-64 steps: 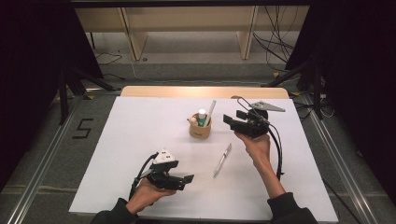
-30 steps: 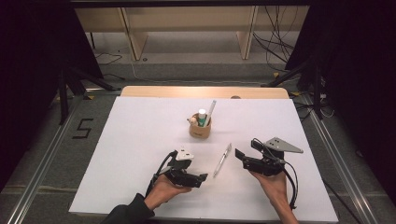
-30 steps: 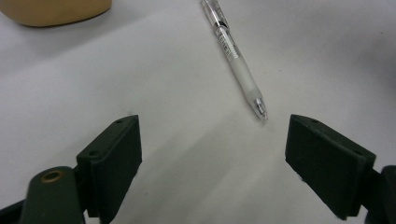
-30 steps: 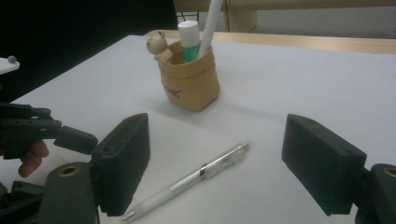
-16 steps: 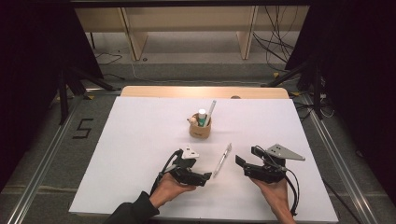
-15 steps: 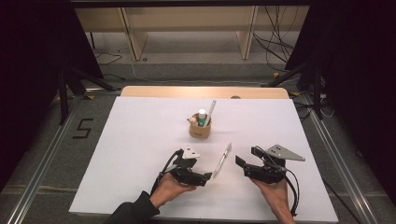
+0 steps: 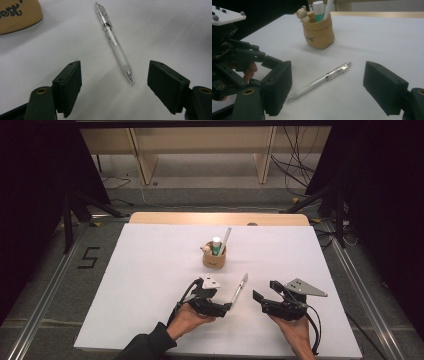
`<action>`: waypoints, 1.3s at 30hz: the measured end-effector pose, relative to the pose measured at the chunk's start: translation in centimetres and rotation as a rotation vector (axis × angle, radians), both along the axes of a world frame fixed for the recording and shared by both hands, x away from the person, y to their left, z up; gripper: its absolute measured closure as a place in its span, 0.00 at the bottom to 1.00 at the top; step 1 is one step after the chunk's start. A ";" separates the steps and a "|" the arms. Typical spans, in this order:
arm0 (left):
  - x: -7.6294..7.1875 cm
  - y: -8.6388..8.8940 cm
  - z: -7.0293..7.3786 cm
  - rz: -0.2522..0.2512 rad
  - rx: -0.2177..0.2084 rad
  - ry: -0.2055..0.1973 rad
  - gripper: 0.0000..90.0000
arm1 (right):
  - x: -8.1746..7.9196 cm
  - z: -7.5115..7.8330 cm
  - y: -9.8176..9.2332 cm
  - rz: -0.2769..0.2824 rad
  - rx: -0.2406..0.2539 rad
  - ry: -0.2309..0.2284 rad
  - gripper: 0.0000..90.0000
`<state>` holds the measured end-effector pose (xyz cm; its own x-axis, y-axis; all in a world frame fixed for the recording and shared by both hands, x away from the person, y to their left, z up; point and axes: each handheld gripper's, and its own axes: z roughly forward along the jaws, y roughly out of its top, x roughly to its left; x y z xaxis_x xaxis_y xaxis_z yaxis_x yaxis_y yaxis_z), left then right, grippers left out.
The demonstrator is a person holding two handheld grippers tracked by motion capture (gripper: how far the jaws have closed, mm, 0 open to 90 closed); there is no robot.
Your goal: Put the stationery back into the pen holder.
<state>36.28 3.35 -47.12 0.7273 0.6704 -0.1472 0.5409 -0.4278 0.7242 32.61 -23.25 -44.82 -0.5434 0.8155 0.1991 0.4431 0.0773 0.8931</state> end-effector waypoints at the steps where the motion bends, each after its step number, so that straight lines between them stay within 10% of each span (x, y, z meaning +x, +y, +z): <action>1: 0.0 -0.1 0.0 0.000 0.000 0.000 0.32 | -0.1 0.0 -0.1 -0.002 0.001 0.002 0.27; 39: 1.2 -4.0 -1.4 -0.030 0.097 0.004 0.70 | -1.5 -0.4 -0.4 0.011 0.010 0.012 0.27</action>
